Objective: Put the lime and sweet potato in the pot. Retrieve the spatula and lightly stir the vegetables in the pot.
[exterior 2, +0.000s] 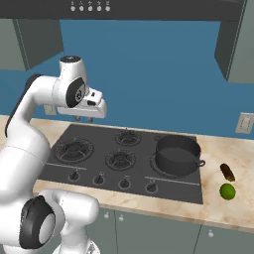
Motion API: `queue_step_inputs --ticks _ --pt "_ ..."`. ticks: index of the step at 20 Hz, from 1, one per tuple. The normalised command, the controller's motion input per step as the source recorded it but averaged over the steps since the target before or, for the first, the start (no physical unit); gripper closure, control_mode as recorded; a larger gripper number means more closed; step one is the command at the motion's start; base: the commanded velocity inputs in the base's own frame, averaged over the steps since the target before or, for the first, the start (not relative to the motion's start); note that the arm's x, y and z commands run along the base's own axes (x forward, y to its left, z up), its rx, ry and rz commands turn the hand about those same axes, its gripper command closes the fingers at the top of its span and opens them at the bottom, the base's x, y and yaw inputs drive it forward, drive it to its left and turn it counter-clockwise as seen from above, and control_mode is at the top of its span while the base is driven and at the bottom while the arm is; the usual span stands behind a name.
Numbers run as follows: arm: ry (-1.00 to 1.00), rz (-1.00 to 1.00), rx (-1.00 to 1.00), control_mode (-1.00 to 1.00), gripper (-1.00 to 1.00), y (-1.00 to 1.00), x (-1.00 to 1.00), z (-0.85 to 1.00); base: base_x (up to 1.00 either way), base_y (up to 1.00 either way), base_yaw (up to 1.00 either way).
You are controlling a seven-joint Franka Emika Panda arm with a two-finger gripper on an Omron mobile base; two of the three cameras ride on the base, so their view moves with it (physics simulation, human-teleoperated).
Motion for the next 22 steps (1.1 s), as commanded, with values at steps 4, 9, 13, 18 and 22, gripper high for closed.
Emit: queue_step_inputs --ticks 4,9,13,18,22 --pt "0.0 0.0 0.0 -1.0 -1.0 -0.21 -0.33 -0.1 0.0 0.0 0.0" --pt "0.0 0.0 0.0 -1.0 -1.0 -0.34 -0.63 -0.15 0.0 0.0 0.0" --pt "-0.04 0.0 0.0 -1.0 -1.0 -0.06 -0.47 0.0 0.0 0.0 0.0" --pt "-0.09 0.0 0.0 -1.0 -1.0 0.0 -0.19 0.0 0.0 0.0 0.0" --pt "0.0 0.0 0.0 -1.0 -1.0 0.0 0.0 0.0 0.0 0.0 0.0"
